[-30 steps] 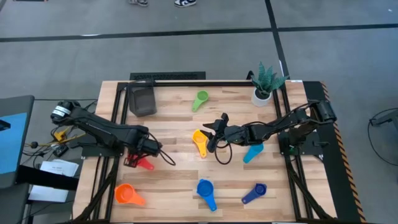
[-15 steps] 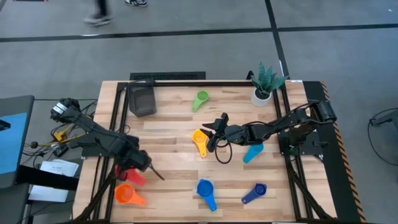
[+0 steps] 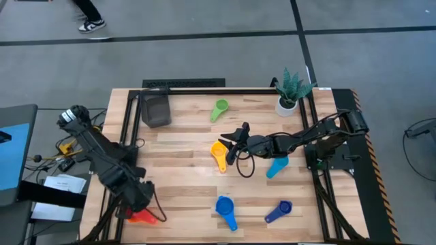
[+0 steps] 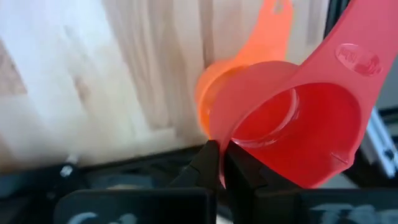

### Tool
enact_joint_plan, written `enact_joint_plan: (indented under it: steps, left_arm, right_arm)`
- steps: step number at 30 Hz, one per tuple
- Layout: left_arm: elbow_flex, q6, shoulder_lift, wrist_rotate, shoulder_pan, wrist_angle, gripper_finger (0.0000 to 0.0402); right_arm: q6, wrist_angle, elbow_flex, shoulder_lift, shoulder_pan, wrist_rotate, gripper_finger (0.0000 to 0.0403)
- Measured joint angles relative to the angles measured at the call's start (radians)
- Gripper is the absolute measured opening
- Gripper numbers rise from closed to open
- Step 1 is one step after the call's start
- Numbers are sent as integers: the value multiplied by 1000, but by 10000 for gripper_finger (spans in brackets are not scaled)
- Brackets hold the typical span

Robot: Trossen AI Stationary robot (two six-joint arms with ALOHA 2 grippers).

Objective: Nest measuring cups in basket
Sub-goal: Stack the red measuring cup on top of the orange measuring cup, then move the stacked measuring cups to the center of the table

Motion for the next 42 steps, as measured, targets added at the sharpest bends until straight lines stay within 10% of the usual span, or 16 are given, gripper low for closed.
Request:
enact_joint_plan:
  steps: [14,42]
  left_arm:
    - [-107,-192,2,-53,-118,84,0]
    - [-107,-37,5,-232,-120,141,100]
  right_arm:
    - [-1,11,0,0,-1,-3,124]
    - [-3,11,0,0,4,-4,124]
